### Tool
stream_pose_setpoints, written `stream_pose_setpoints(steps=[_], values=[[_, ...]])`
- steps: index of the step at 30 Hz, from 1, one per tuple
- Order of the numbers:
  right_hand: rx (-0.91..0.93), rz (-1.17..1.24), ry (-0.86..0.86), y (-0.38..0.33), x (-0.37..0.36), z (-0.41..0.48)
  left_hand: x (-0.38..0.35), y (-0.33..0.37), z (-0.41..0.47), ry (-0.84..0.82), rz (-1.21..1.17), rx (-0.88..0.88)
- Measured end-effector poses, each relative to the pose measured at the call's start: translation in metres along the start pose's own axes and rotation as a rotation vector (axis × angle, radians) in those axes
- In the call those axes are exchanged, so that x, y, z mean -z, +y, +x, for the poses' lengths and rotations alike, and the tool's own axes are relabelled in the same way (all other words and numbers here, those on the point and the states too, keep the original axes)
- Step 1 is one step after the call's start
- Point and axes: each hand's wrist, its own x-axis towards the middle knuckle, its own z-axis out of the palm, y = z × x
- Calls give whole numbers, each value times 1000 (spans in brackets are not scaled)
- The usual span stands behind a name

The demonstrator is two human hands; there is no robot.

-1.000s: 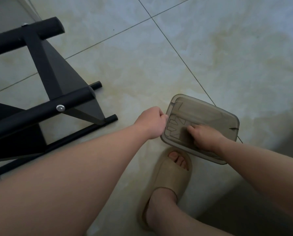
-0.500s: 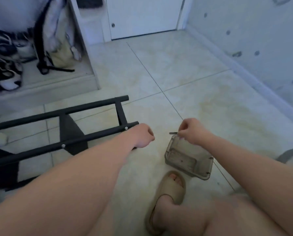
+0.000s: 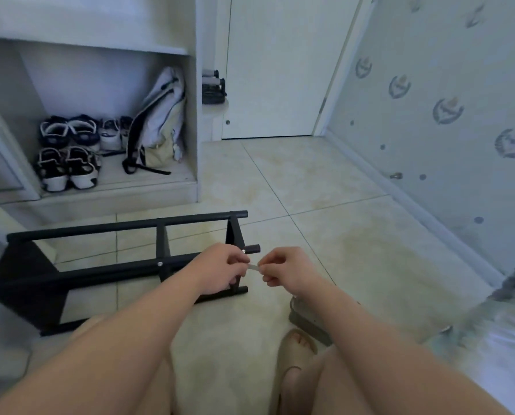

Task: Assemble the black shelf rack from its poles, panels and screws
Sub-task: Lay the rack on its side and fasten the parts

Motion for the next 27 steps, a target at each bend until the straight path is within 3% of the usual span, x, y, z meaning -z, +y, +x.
stream_pose_setpoints(steps=[11, 16, 23, 27], values=[[5, -36, 7, 3, -44, 18, 18, -19, 2, 61, 290, -68], [-30, -9, -16, 4, -47, 42, 28, -22, 21, 4, 362, 0], [0, -540, 4, 26, -26, 113, 38, -38, 59, -58, 358, 163], [32, -814, -113, 48, -23, 151, 41, -59, 81, -20, 343, 229]])
